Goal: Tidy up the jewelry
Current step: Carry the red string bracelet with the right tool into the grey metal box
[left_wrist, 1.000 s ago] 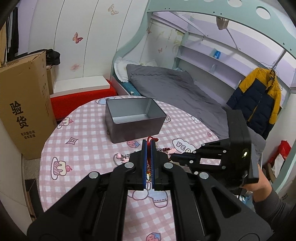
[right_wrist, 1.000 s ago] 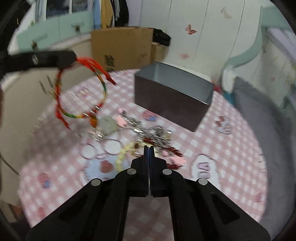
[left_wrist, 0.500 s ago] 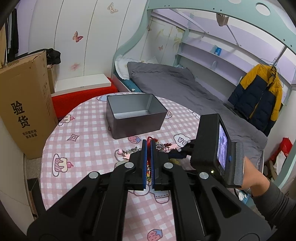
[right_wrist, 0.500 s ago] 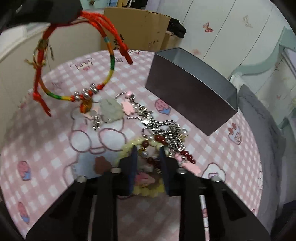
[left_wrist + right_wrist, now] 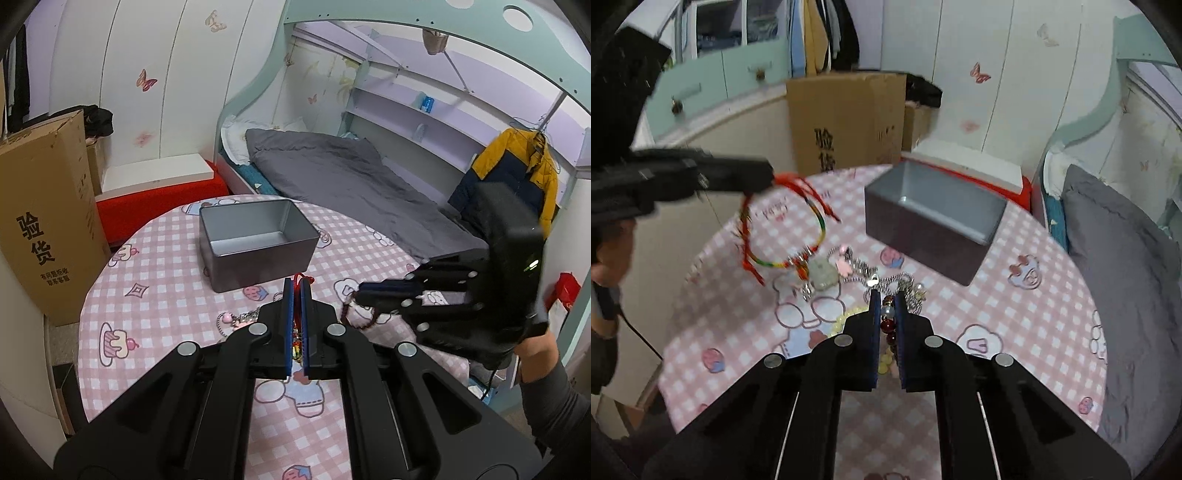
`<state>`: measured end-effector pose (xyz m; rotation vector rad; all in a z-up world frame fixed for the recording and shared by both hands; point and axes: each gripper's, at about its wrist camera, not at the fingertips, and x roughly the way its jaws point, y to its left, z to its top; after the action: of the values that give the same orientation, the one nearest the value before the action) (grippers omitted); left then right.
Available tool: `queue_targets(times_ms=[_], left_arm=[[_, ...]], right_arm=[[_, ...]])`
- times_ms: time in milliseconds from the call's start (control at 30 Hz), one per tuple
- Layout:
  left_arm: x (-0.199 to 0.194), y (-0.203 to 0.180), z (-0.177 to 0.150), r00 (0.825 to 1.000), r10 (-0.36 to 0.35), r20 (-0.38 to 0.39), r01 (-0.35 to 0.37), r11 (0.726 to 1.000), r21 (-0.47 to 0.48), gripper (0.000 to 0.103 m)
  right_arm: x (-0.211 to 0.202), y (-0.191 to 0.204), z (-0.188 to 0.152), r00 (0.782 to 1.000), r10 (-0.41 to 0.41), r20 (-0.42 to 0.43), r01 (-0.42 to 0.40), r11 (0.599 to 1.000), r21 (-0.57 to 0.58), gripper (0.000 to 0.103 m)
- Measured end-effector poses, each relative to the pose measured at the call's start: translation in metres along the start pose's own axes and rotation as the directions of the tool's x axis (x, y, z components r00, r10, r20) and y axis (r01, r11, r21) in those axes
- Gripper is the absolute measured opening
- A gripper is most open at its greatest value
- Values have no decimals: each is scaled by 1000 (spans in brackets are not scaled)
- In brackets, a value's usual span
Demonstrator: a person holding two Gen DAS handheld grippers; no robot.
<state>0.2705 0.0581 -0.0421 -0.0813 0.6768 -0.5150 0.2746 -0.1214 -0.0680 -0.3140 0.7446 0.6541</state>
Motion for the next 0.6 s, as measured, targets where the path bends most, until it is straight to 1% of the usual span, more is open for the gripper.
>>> queue_targets(times_ms=[100, 200, 300, 433, 533, 600], left_arm=[[-1, -4, 4, 1000, -18, 6, 18, 1000, 0, 3], [0, -7, 10, 1000, -28, 12, 28, 1000, 4, 3], [6, -9, 23, 999, -29, 17, 29, 1000, 12, 3], [22, -9, 47, 1000, -15, 27, 14, 1000, 19, 3], [37, -1, 66, 1000, -4, 31, 3, 1000, 13, 3], [51, 5, 77, 999, 26, 31, -26, 1000, 8, 3]], right_arm=[[-17, 0, 6, 999, 20, 36, -20, 1000, 10, 6], [-31, -1, 15, 997, 23, 79, -25, 999, 21, 6], [-33, -5, 27, 994, 4, 110, -8, 999, 37, 6], [-23, -16, 45, 988, -42, 149, 31, 997, 77, 6], [-11, -28, 62, 981, -72, 178, 52, 992, 115, 6], [1, -38, 70, 979, -81, 187, 56, 989, 138, 6]])
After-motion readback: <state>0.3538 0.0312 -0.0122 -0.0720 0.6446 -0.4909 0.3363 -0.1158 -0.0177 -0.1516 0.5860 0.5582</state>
